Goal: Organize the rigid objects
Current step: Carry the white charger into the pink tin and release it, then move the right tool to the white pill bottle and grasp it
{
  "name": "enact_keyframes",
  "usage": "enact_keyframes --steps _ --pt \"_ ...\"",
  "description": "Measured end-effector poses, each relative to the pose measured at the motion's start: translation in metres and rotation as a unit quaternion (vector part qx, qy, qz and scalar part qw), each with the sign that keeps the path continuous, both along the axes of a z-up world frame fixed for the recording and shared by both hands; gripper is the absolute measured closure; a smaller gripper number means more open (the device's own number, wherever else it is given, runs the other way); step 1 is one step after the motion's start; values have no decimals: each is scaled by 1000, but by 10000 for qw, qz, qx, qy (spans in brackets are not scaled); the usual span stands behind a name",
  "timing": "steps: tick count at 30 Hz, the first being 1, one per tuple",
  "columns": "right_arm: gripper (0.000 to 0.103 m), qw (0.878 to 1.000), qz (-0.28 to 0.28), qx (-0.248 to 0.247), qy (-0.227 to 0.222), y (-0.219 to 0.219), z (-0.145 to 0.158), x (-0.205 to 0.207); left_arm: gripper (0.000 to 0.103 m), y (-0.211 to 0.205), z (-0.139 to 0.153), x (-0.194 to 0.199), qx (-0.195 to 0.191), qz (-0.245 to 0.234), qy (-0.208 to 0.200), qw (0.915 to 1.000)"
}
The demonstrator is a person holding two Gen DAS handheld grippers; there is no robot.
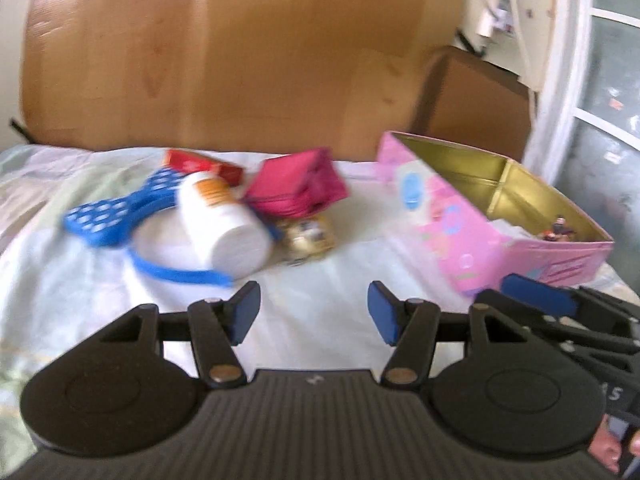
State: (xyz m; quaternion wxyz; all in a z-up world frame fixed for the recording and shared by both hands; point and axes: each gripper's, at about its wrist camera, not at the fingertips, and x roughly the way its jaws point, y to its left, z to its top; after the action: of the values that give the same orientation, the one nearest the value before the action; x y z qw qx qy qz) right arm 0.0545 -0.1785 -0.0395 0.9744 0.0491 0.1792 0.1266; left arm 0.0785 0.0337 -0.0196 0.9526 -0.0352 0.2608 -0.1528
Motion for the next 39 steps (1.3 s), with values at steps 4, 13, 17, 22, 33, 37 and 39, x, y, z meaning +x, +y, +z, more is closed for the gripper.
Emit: enact_keyframes --steps 4,13,17,22,33,37,39 --pt "59 9999 65 -116 41 14 0 2 41 21 -4 3 -32 284 -9 9996" --pt "59 9990 160 -296 278 36 -4 15 41 44 -19 10 -377 421 213 9982" --pt "59 9982 240 -371 410 45 -7 22 41 46 -21 12 -489 425 313 9974" --pt "59 9972 299 -340 592 53 -9 30 40 52 -22 13 -680 402 385 9961" --pt "57 9955 286 -379 823 60 -13 36 37 53 -22 13 -709 336 399 9961" --pt "57 9953 274 -292 881 61 -13 39 37 57 -21 12 -770 408 348 9956" --pt "57 9951 265 -256 919 62 -13 42 37 59 -21 12 -788 483 342 9951"
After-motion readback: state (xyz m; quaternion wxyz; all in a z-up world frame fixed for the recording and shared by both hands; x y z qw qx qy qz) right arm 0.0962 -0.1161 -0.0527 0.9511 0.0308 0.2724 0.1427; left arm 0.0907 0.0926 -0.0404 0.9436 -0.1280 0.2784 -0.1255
